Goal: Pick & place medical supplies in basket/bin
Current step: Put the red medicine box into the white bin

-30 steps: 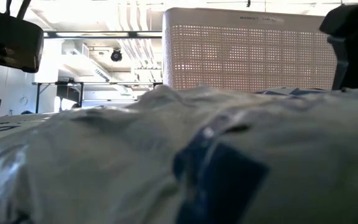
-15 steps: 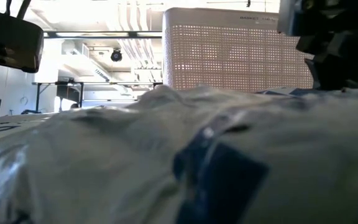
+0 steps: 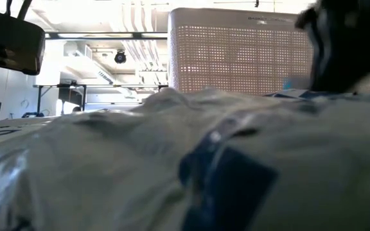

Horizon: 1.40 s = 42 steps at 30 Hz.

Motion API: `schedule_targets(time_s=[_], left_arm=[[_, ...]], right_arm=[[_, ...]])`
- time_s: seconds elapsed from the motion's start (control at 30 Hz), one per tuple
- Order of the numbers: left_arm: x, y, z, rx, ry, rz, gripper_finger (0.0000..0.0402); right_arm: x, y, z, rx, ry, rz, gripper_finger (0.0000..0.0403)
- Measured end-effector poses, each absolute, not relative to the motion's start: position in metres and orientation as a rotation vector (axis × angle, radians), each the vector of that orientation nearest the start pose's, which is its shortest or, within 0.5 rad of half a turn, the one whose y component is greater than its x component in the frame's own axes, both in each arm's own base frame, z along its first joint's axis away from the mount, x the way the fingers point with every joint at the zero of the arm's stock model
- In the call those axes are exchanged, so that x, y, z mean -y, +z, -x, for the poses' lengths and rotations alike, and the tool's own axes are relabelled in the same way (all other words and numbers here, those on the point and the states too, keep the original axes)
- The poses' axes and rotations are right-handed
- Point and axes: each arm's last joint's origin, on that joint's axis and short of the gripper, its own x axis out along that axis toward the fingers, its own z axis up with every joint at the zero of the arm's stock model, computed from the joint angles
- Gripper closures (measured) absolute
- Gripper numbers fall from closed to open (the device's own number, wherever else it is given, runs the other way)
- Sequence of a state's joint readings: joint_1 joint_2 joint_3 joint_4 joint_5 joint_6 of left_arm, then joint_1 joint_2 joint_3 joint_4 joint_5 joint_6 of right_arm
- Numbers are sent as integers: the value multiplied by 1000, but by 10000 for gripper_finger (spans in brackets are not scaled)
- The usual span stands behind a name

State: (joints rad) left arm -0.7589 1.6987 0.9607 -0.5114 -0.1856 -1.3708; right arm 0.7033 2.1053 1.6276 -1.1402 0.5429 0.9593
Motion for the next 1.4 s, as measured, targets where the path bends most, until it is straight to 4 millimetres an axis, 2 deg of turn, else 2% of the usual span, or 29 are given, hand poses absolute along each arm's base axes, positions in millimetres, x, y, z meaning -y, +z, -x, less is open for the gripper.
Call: schedule_targets(time_s=[0.13,0.3,0.47,0.57,0.63,0.77,0.93,1.13,1.4], left_arm=[[207,154,-226,-1188,329,622,94],[207,154,-226,-1185,326,618,94],[206,154,-226,-1174,329,611,94],[206,154,-226,-1160,336,605,94],[206,154,-226,-1154,339,602,94],[206,154,-226,-1147,353,618,94],[206,154,-227,-1134,377,650,94],[206,154,-227,-1130,373,646,94],[206,154,-227,-1128,369,640,94]], right_arm=[[-237,228,-302,-1091,-456,-6,392],[-212,301,-276,-951,-407,-206,394],[-179,381,-241,-650,-349,-482,394],[-159,405,-222,-535,-388,-538,394],[-151,404,-218,-556,-410,-525,394],[-148,386,-222,-719,-430,-490,394],[-168,355,-243,-986,-321,-440,380],[-190,316,-264,-1201,-278,-410,320],[-223,285,-271,-1258,-180,-277,221]])
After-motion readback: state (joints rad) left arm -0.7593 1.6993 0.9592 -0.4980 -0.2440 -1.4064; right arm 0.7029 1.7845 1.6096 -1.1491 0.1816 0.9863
